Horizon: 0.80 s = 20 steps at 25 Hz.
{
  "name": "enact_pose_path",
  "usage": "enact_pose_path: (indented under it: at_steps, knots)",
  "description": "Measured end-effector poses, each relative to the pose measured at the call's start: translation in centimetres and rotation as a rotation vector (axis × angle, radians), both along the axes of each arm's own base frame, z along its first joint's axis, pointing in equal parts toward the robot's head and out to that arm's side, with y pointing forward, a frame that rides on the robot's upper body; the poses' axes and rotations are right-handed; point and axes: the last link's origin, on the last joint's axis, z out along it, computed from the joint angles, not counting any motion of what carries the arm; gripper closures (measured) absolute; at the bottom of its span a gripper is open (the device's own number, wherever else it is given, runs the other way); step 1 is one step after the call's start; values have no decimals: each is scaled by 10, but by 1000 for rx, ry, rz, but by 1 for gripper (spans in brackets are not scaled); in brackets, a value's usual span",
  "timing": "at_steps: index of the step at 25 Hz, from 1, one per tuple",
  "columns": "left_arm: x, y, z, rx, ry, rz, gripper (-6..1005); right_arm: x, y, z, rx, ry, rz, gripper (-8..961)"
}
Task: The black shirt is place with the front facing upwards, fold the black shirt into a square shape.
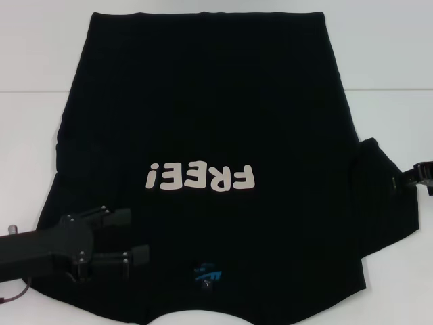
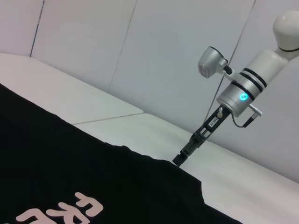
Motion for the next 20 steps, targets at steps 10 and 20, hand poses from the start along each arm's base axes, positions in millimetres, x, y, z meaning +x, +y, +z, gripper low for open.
enact_pose_path:
  at_steps: [10, 20]
  knots:
    - [0, 1, 0, -1, 0, 1, 47, 0, 2, -9, 0, -6, 6, 105]
    - [0, 1, 1, -1, 0, 1, 48, -6, 4, -16, -15, -12, 25, 115]
